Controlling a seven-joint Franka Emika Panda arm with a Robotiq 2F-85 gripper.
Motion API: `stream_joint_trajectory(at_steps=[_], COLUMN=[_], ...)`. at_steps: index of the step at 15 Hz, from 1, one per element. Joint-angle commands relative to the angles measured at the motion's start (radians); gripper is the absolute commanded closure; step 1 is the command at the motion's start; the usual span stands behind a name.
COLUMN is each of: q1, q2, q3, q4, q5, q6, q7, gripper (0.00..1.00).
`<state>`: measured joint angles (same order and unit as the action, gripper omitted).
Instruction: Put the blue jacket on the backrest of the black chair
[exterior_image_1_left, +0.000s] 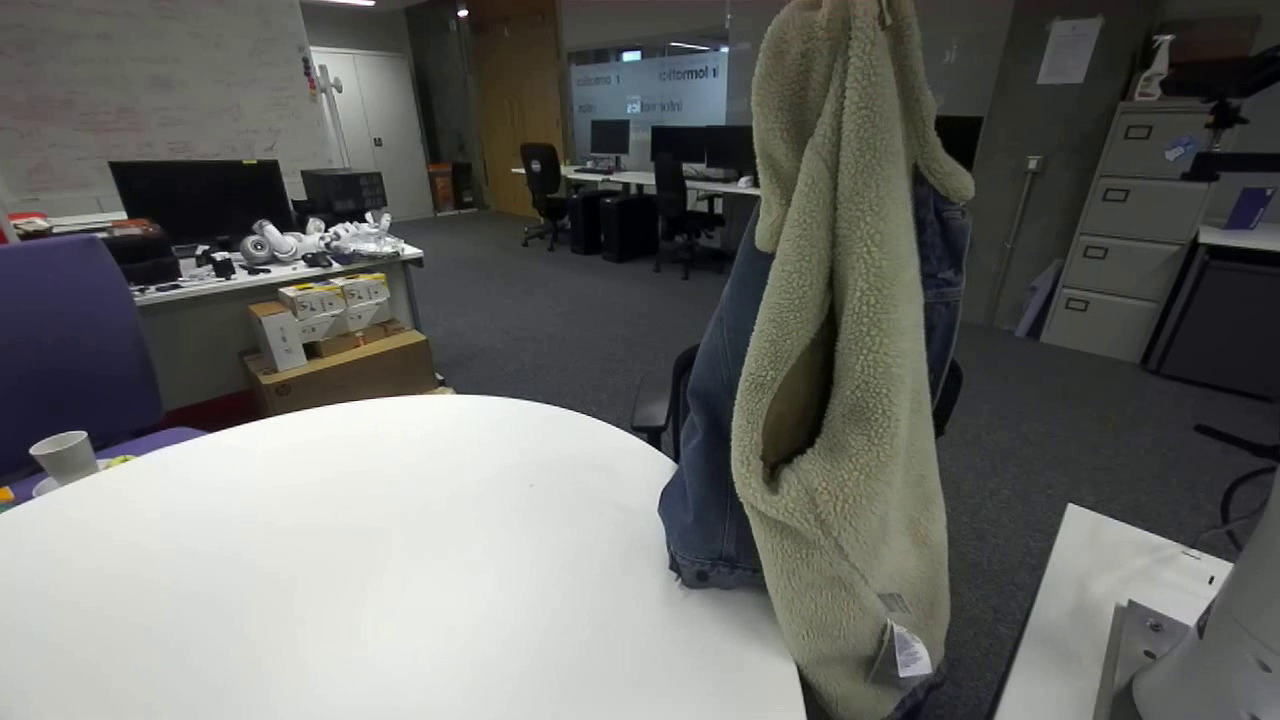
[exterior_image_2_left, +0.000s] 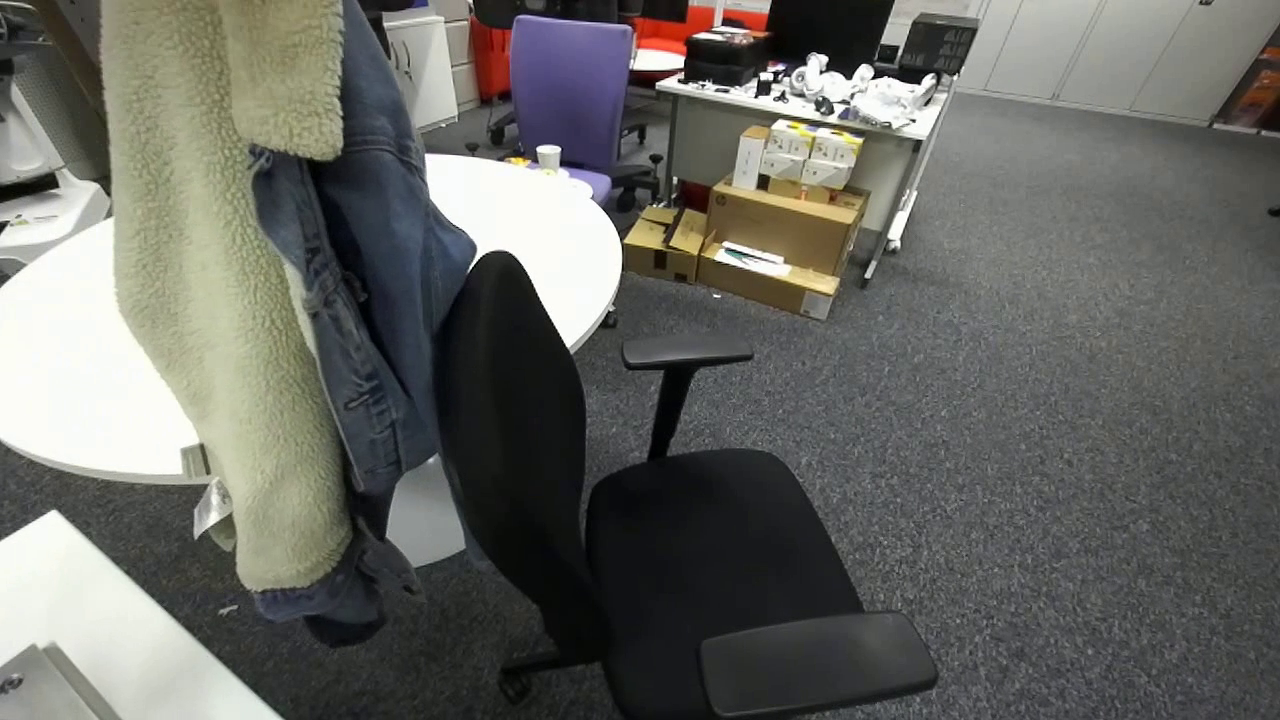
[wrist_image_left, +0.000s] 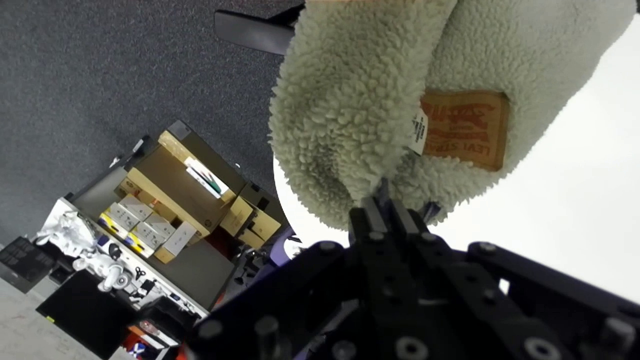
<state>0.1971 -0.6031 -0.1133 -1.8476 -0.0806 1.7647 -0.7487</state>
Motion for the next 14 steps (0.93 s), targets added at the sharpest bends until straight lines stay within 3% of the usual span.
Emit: stream_joint_trajectory(at_steps=[1,3,9,14], q1=[-0.035,-0.035,-0.131,-0.200], q2=[0.107,0.147,0.261,0.416], q3=[-0.024,-0.045,-0.077,-0.176], q4=[0.161,0.242,0.452,0.605], q5=[0.029,0.013,0.017,0.057], q6=[-0.017,-0.029,-0.051,-0.075], q7=[0.007,0.026,0.067,0.040], gripper=[0.98,0.98,0.98,0.98])
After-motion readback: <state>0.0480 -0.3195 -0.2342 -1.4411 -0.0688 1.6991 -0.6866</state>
